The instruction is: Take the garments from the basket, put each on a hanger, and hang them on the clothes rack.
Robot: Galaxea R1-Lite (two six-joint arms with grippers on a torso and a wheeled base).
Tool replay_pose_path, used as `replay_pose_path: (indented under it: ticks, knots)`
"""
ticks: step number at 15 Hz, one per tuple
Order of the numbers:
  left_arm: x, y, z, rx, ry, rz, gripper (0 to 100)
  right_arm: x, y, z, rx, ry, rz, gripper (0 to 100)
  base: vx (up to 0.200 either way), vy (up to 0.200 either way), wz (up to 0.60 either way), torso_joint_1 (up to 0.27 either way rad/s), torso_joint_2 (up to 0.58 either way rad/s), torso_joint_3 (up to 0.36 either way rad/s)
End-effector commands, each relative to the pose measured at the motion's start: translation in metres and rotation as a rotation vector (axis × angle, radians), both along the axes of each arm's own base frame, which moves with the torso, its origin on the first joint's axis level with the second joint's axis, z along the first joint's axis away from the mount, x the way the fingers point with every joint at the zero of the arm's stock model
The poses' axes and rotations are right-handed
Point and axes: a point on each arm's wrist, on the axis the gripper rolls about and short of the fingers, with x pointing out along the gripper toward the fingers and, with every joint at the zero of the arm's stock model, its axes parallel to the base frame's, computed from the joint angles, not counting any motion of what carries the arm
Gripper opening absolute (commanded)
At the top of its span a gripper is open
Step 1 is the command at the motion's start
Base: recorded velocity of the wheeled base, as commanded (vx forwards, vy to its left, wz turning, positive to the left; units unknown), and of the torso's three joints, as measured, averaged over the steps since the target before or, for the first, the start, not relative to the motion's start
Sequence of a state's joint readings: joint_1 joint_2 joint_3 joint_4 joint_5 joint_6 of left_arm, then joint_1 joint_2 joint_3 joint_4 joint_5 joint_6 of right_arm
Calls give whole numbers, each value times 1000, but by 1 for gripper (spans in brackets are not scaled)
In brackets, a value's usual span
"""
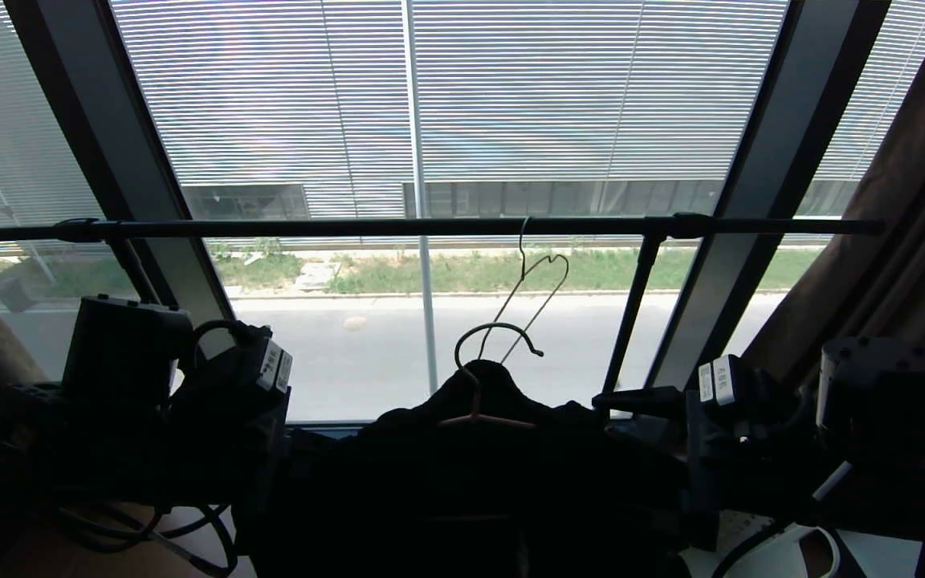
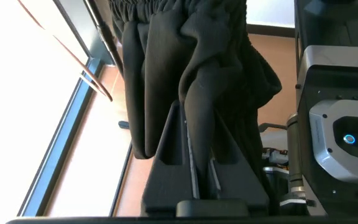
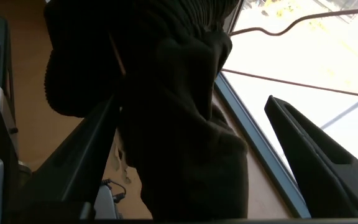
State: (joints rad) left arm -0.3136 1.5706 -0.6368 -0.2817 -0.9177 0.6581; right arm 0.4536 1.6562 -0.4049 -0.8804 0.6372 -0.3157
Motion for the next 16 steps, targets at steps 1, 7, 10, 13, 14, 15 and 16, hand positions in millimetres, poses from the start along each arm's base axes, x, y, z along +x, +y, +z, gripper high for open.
replay_pose_path:
  ticks: [1, 7, 10, 13, 14, 15, 16]
  knots:
    - [-7, 11, 7, -10, -31, 35, 0, 1, -3, 1, 3, -5, -12, 100, 0, 0, 0, 0, 0, 0]
    - [-31, 44, 27, -95, -66, 110, 0, 7, -8, 1, 2, -4, -42, 100, 0, 0, 0, 0, 0, 0]
    - [-37, 55, 26, -112, -60, 140, 0, 8, -9, 0, 1, -1, -46, 100, 0, 0, 0, 0, 0, 0]
    - [-45, 61, 18, -119, -34, 151, 0, 14, -13, -4, -6, 14, -69, 100, 0, 0, 0, 0, 0, 0]
    - [-45, 61, 19, -120, -37, 152, 0, 16, -13, -8, -12, 24, -72, 100, 0, 0, 0, 0, 0, 0]
    - [-46, 62, 20, -121, -46, 160, 0, 20, -13, -9, -14, 30, -81, 100, 0, 0, 0, 0, 0, 0]
    - [-48, 63, 22, -122, -55, 164, 0, 22, -14, -12, -18, 40, -84, 100, 0, 0, 0, 0, 0, 0]
